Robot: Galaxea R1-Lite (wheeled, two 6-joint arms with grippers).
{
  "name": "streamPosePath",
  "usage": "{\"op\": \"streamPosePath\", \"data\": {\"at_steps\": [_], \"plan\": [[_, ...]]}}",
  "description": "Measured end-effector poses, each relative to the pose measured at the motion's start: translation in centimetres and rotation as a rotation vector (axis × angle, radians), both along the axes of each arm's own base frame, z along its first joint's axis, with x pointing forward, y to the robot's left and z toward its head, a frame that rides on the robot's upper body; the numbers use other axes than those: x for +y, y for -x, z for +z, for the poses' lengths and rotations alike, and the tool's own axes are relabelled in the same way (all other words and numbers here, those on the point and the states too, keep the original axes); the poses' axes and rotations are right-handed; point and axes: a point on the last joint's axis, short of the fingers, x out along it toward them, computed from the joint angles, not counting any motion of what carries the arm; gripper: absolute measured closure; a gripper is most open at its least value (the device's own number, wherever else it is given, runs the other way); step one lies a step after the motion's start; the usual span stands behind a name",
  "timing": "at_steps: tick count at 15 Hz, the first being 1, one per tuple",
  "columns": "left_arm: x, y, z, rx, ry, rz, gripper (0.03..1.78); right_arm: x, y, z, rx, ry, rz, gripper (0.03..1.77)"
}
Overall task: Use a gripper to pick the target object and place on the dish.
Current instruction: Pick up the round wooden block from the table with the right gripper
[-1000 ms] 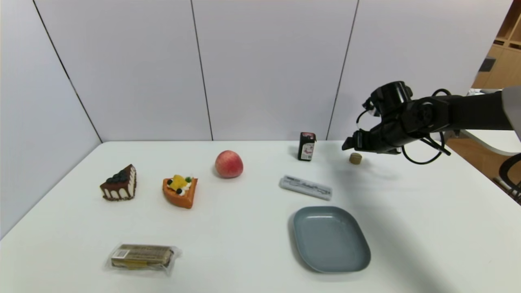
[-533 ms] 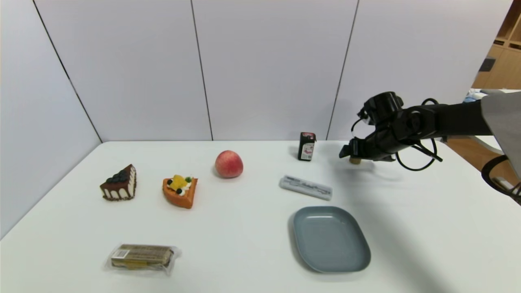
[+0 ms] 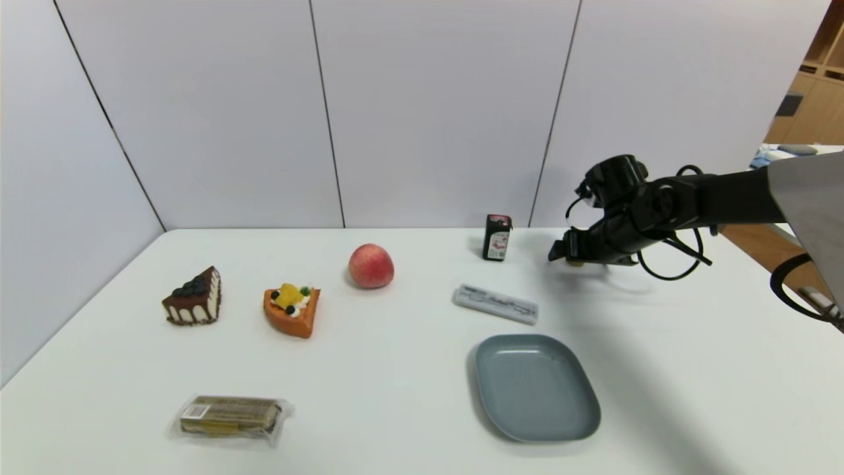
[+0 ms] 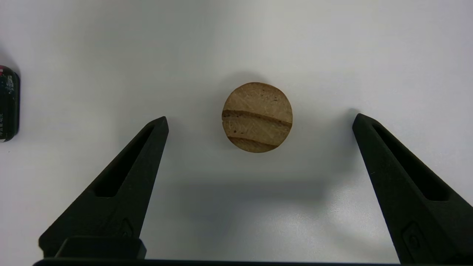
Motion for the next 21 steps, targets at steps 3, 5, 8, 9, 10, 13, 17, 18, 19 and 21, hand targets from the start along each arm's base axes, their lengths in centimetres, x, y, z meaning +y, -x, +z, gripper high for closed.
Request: {"op": "streamPosePath", "data": {"at_steps": [3,5,8,9,10,13,17,18,19,21], "plan": [[0.0,0.0,0.0,0.0,0.0,0.001,0.12,0.0,-0.07,-0.07,0.001,0.002,0.0,0.09],[0.0,0.0,0.0,0.0,0.0,0.001,0.12,0.1,-0.12,-0.1,0.0,0.002,0.003,0.09],[0.0,0.0,0.0,0.0,0.0,0.001,0.12,0.19,-0.21,-0.1,-0.002,0.002,0.005,0.09],[0.0,0.0,0.0,0.0,0.0,0.001,0.12,0.17,-0.21,-0.1,-0.002,0.002,0.004,0.09],[0.0,0.0,0.0,0.0,0.0,0.001,0.12,0.15,-0.22,-0.12,-0.002,0.002,0.003,0.09],[0.0,0.0,0.0,0.0,0.0,0.001,0.12,0.11,-0.23,-0.17,-0.001,0.002,0.001,0.48],[0.0,0.0,0.0,0.0,0.0,0.001,0.12,0.1,-0.13,-0.11,0.001,-0.002,-0.002,0.96],[0.0,0.0,0.0,0.0,0.0,0.001,0.12,0.14,-0.1,-0.12,0.001,-0.003,-0.002,1.06],[0.0,0.0,0.0,0.0,0.0,0.001,0.12,0.16,-0.08,-0.08,0.001,-0.004,-0.002,1.33],[0.0,0.0,0.0,0.0,0.0,0.001,0.12,0.23,0.01,-0.08,0.003,-0.005,0.002,1.33]]}}
